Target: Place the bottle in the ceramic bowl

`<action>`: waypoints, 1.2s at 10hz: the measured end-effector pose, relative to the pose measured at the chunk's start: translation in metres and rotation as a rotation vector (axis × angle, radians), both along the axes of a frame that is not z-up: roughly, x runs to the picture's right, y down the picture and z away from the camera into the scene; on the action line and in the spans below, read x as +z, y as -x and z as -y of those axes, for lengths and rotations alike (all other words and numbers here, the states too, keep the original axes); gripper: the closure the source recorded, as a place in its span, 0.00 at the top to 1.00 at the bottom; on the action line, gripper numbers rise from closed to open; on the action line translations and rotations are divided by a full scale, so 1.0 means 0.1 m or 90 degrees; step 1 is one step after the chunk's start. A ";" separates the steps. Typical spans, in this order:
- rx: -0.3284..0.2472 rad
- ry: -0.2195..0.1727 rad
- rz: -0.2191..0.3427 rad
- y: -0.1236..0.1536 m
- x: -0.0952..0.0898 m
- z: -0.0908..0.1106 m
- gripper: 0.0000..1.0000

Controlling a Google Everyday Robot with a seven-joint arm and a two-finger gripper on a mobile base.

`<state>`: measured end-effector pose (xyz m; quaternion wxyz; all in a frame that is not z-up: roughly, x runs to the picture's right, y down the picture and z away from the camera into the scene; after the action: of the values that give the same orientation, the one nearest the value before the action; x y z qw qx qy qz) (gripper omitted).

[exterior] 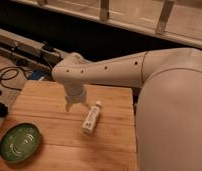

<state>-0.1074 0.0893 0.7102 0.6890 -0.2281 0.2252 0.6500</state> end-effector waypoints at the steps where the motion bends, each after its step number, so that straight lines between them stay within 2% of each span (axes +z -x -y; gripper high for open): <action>1: 0.006 -0.019 -0.012 -0.05 0.06 0.08 0.65; 3: 0.029 -0.077 -0.054 -0.35 0.26 0.36 0.65; 4: 0.052 -0.101 -0.069 -0.53 0.34 0.46 0.65; 6: 0.102 -0.125 -0.101 -0.98 0.42 0.52 0.65; 10: 0.106 -0.125 -0.101 -0.99 0.42 0.51 0.65; 12: 0.096 -0.109 -0.103 -0.92 0.46 0.44 0.65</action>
<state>-0.0150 0.0455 0.7559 0.6345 -0.1315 0.2058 0.7333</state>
